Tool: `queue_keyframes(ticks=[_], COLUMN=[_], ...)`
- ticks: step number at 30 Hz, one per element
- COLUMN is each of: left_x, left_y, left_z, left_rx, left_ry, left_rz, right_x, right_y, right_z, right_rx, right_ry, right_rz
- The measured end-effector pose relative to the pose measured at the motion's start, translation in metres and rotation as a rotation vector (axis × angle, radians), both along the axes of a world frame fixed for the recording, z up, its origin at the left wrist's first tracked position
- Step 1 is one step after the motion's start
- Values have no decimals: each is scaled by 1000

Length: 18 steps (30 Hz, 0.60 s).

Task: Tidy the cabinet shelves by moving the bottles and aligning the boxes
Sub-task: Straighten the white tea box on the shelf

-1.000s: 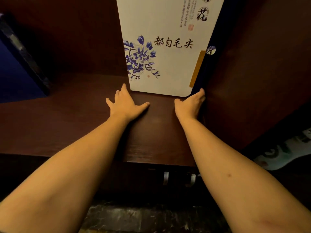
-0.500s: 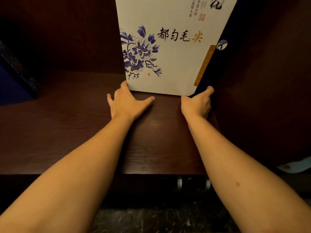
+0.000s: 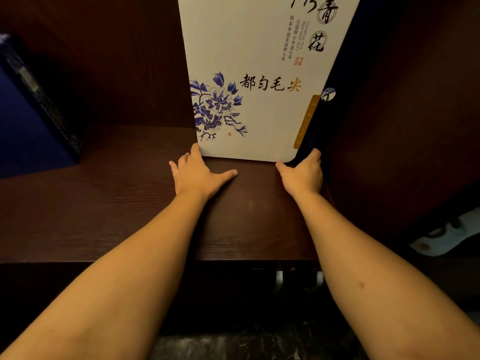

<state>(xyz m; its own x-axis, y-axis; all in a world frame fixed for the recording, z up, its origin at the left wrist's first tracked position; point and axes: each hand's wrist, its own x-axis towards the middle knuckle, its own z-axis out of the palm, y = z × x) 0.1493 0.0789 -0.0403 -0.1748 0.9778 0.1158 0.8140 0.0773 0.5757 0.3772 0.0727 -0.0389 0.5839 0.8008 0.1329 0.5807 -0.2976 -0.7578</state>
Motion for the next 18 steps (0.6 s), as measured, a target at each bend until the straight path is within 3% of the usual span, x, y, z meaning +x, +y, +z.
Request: queue_keyframes(ticks=[18], left_x=[-18], left_y=[-79], left_z=[-7], left_rx=[-24], left_ry=[31], left_rz=[-16], right_x=[-4], right_y=[-66], right_z=[-2], right_rx=[-42], right_ry=[-21], right_rz=[61])
